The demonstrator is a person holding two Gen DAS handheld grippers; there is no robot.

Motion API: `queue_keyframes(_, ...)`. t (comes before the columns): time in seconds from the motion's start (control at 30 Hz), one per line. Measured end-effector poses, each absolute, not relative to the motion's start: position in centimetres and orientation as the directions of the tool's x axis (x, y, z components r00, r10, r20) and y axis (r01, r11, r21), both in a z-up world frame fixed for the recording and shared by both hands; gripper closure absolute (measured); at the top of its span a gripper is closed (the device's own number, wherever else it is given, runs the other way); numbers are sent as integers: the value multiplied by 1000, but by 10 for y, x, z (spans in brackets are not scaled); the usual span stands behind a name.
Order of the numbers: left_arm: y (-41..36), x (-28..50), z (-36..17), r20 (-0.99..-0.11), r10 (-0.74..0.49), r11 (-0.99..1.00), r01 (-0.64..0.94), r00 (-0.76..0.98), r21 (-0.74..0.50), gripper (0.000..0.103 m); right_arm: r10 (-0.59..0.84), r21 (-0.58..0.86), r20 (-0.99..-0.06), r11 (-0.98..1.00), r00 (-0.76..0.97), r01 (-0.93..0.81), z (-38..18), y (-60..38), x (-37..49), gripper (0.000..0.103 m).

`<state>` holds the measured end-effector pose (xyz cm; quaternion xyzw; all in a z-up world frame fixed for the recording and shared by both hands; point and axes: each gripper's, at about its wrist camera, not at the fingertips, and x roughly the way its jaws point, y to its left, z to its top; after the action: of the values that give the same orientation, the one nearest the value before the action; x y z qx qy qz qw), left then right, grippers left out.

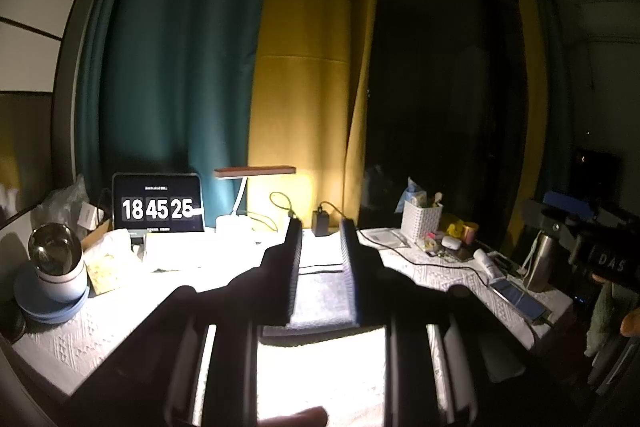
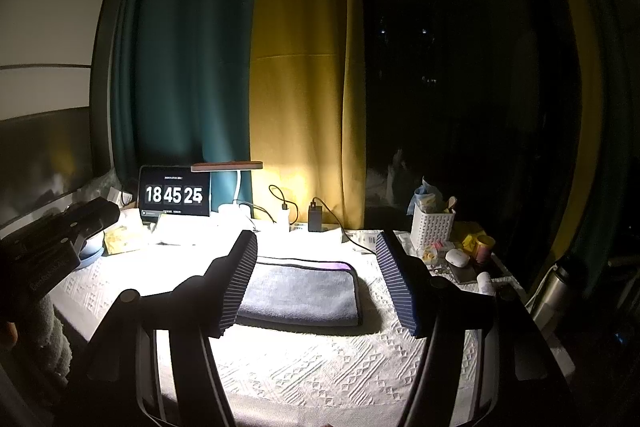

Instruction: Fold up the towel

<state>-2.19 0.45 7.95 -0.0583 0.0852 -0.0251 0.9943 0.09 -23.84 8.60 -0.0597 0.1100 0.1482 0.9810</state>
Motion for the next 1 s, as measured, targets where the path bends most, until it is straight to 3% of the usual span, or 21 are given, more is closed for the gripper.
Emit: queue_keyframes(1.0, 8, -20, 76, -179, -61, 990, 37, 982, -134, 83, 283, -88, -256, 945, 924, -314, 79, -234, 8, 38)
